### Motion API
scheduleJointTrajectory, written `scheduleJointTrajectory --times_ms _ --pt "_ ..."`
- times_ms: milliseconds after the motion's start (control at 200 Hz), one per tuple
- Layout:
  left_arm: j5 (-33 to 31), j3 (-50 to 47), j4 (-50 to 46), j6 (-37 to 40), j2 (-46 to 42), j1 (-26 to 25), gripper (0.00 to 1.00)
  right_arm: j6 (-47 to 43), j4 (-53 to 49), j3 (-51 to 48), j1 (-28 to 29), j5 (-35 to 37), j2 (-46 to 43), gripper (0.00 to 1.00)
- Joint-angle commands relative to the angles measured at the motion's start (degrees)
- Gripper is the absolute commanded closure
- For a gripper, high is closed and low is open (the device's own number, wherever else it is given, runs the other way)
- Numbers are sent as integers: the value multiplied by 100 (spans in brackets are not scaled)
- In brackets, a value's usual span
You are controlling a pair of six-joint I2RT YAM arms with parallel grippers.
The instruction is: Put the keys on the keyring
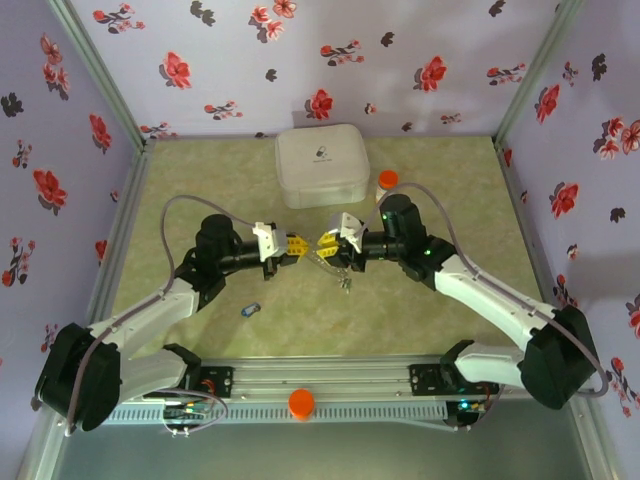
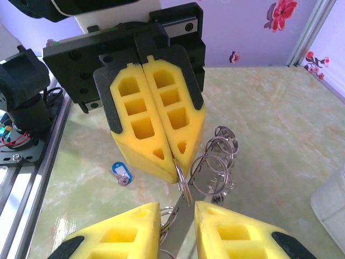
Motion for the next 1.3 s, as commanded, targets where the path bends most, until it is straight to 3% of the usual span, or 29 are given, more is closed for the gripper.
scheduleJointTrajectory --times_ms 0,365,675,735,815,935,1110,1295 --pt "272 -30 494 -238 -125 26 100 198 196 108 -21 -208 65 76" --pt "508 86 433 -284 -32 39 100 360 386 141 -12 -294 168 81" --pt "530 163 536 -472 83 48 100 477 522 220 36 -495 224 100" --pt "523 180 524 -535 115 69 100 417 398 254 41 -550 228 100" --pt "433 196 437 -596 105 104 83 282 66 380 54 -494 189 100" --pt "208 387 -620 -58 -137 192 70 -326 -1151 860 153 -3 147 100" --pt "-42 1005 -2979 1158 -304 232 68 -1188 -3030 1807 420 871 389 100" --pt "79 1398 -3632 1403 -122 228 68 -1422 -3843 2498 796 1691 718 100"
